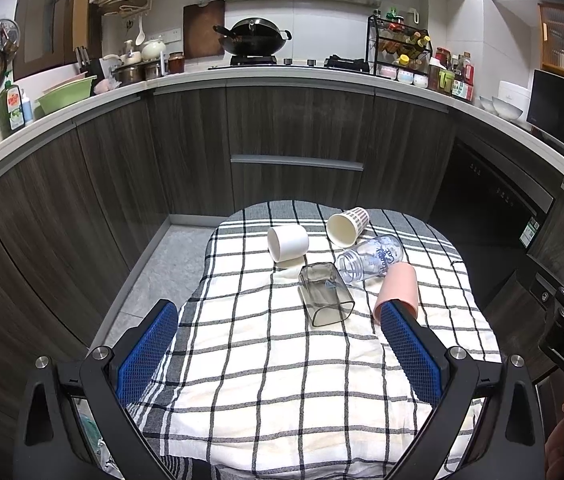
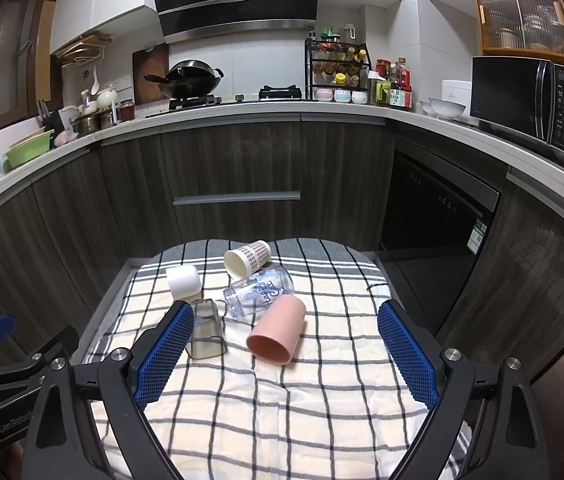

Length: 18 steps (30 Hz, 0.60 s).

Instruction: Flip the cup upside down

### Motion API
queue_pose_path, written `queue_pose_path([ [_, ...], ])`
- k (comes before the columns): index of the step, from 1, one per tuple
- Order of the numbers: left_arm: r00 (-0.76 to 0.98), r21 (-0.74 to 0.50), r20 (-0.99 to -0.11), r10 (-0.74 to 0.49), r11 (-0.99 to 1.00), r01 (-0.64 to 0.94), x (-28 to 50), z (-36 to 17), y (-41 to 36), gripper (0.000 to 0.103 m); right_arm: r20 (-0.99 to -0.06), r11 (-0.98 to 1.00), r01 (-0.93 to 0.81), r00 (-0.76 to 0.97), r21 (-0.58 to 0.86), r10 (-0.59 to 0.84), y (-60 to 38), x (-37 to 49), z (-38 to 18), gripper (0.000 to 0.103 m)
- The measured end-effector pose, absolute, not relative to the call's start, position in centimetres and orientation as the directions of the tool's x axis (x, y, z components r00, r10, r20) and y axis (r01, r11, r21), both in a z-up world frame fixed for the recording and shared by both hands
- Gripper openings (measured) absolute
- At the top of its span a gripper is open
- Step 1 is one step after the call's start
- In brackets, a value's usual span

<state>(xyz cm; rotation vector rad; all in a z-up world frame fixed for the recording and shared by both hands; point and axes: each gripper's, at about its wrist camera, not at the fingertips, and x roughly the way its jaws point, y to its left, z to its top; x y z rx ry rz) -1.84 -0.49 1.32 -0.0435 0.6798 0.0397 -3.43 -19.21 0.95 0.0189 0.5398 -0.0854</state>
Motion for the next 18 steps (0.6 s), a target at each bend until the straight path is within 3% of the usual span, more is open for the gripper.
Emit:
queue_pose_path([
  [18,0.782,-0.022,-0.623,0.025,0.999,-0.049,-2.28,1.8,-0.59,0.103,-0.506,0.996,0.088,0.859,0.006,-0.073,-19.65,-3.49,0.93,0.093],
])
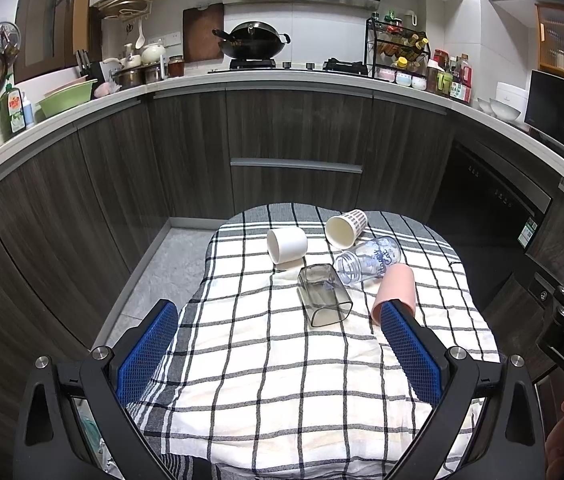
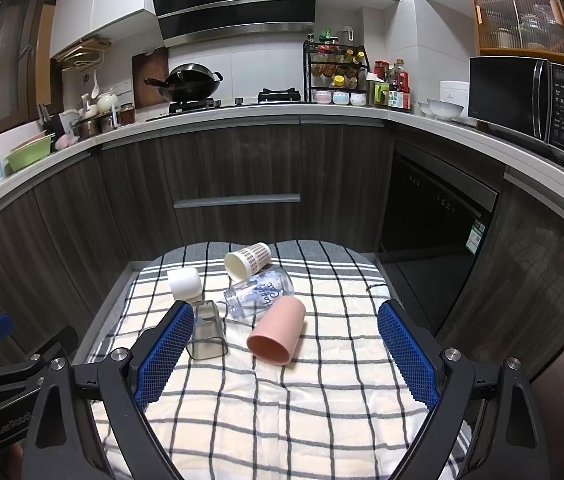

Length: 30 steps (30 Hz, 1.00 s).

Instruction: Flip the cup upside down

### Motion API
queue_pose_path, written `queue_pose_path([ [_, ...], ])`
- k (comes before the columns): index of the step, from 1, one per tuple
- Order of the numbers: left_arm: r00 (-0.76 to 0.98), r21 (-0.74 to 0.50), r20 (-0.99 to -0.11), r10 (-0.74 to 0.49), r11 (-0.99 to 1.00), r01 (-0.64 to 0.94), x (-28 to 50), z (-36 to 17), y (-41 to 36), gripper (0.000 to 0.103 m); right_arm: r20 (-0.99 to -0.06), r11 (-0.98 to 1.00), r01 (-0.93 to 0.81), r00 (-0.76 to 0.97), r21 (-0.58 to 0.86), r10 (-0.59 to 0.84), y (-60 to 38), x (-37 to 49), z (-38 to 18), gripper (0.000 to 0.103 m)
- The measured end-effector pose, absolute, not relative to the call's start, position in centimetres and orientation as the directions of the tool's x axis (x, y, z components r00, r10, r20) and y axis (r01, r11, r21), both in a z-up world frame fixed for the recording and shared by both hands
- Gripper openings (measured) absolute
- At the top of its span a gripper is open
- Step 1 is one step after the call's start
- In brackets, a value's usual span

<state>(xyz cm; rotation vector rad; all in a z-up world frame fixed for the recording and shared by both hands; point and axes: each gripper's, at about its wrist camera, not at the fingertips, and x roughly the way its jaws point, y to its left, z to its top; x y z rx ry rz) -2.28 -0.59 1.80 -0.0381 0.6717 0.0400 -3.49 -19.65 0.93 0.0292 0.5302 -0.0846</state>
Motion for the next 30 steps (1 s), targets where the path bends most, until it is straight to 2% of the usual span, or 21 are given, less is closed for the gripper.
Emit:
queue_pose_path([
  [21,0.763,-0.023,-0.646,0.014,0.999,-0.038,-1.6,1.1,-0.6,0.103,-0.515,0.996,0.089,0.854,0.007,-0.073,-19.9,-3.6,0.7,0.093],
  [30,0.766,0.005,-0.643,0.015,1.0,-0.015,1.0,0.8,-1.2,0.103,-0.564,0.993,0.106,0.824,0.043,-0.063,-20.5,-0.9,-0.2,0.093],
])
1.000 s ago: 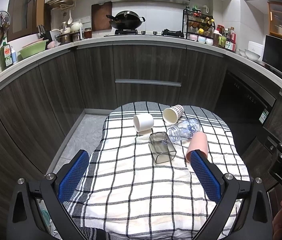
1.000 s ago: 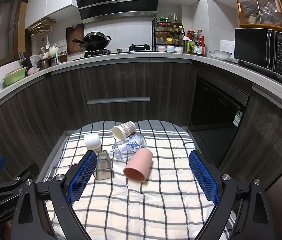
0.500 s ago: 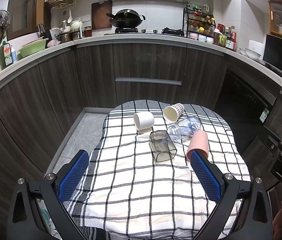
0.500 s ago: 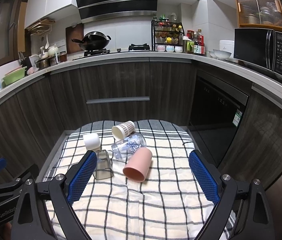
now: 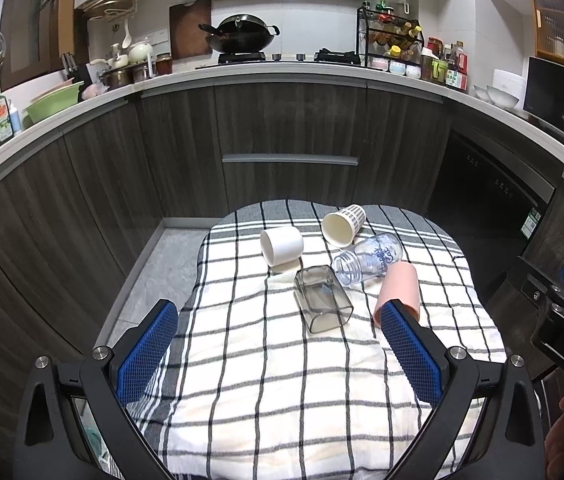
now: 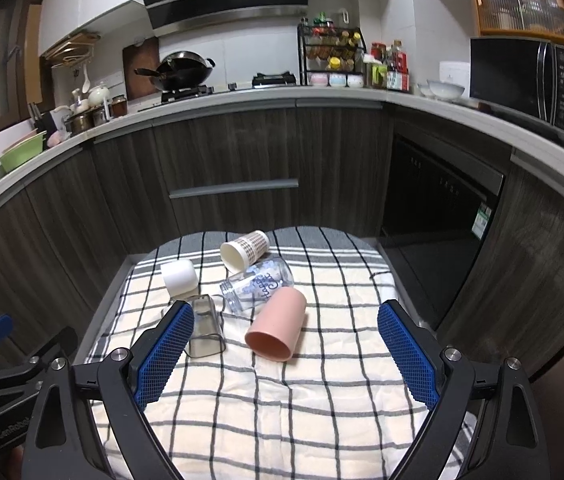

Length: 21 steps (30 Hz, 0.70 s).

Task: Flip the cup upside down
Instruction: 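Move the right gripper to the white ceramic cup and close on it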

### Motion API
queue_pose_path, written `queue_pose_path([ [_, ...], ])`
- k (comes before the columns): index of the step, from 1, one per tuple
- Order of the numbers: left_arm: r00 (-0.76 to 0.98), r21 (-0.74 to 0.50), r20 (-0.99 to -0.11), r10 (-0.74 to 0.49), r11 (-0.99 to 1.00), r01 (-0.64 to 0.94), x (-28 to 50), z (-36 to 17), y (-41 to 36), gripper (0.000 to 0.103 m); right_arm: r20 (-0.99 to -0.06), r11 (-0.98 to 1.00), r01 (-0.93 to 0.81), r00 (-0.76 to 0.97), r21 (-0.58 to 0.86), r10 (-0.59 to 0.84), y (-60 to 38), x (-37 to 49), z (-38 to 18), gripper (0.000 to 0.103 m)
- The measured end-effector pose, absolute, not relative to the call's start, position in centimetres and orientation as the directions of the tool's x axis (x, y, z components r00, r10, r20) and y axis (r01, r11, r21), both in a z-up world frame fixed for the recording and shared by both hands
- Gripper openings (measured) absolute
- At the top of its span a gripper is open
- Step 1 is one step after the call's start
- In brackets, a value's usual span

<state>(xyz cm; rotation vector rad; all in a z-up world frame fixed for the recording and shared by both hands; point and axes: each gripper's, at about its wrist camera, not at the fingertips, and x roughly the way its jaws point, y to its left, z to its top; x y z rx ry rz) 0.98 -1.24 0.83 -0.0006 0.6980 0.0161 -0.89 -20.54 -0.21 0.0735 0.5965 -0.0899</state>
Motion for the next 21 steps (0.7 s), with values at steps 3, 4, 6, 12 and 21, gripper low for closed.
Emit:
queue_pose_path([
  [3,0.762,0.006,-0.648,0.013,1.0,-0.012,2.3,0.6,-1.3,0.103,-0.579,0.992,0.115,0.813,0.05,-0.065,-20.8,0.4,-0.5,0.093],
  [4,0.761,0.005,-0.649,0.012,1.0,-0.012,2.7,0.6,-1.2,0.103,-0.584,0.992,0.117,0.809,0.052,-0.065,-21.0,0.9,-0.5,0.093],
  [6,0.763,0.005,-0.647,0.012,1.0,-0.012,3.5,0.5,-1.0,0.103,-0.597,0.99,0.121,0.8,0.071,-0.055,-21.3,2.1,-0.6,0.093],
  [12,0.765,0.002,-0.644,0.017,1.0,-0.021,6.7,1.1,-0.2,0.103,-0.669,0.979,0.122,0.743,0.164,0.019,-22.1,6.7,-1.5,0.093],
  [21,0.754,0.02,-0.654,0.059,0.998,-0.061,11.0,0.5,1.7,0.103,-0.778,0.964,0.13,0.62,0.232,0.103,-21.4,14.4,-4.0,0.093],
])
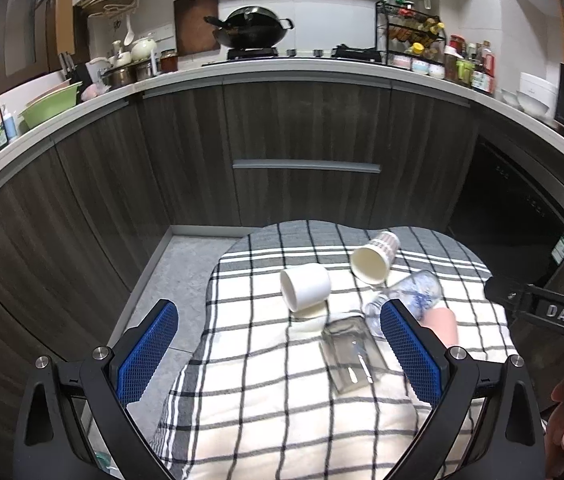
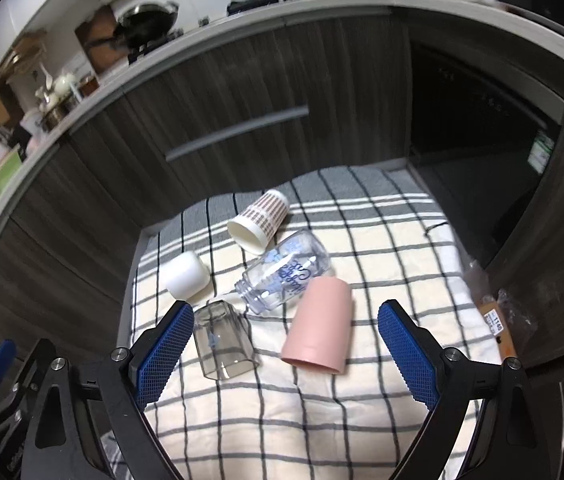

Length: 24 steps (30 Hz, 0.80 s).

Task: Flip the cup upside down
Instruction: 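Move the right gripper to the white ceramic cup and close on it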

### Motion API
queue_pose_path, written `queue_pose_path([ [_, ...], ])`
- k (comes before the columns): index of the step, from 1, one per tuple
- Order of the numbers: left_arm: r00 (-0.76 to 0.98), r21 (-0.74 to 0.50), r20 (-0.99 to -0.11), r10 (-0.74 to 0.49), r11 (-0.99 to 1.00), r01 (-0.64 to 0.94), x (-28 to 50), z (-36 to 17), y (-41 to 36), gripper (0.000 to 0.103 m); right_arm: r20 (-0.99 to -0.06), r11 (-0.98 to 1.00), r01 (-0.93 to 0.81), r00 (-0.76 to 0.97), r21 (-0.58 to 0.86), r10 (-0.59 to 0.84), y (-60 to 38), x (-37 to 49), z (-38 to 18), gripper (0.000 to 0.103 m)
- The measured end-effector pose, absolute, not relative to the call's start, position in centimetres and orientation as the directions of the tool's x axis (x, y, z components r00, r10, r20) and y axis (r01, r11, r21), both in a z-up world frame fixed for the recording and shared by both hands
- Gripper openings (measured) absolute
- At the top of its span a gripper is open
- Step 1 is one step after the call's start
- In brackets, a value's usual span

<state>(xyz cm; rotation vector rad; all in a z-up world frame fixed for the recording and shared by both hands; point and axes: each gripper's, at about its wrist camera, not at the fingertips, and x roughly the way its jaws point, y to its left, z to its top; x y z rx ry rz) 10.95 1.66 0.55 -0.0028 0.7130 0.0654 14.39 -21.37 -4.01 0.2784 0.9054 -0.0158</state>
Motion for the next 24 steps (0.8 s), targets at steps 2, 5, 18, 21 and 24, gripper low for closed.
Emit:
queue_pose_path([
  [2,0.749,0.006,-0.659,0.061,0.997,-0.076,11.5,0.1,2.5,0.103,-0.803,0.97,0.097,0.582,0.224,0.127,-20.2,16.3,-4.7,0.093],
  [5,0.742,-0.017,-0.667,0.069,0.994,-0.107,12.3,-0.6,3.9,0.103,-0.835,0.971,0.06,0.525,0.229,0.165,-18.5,19.1,-6.0,0.093],
  [18,0.563,-0.143,-0.78,0.273,0.798,-0.586,15.0,-6.2,8.9,0.103,-0.942,0.92,-0.383,0.333,-0.086,0.051,-7.8,29.2,-9.6,0.093],
  [21,0.503,-0.156,-0.819,0.276,0.737,-0.658,15.5,-8.0,8.7,0.103,-0.953,0.83,-0.526,0.303,-0.187,-0.022,-5.4,30.8,-11.0,0.093],
  [24,0.461,-0.16,-0.844,0.273,0.692,-0.704,15.7,-9.3,8.2,0.103,-0.956,0.714,-0.653,0.281,-0.252,-0.08,-3.1,31.6,-12.6,0.093],
])
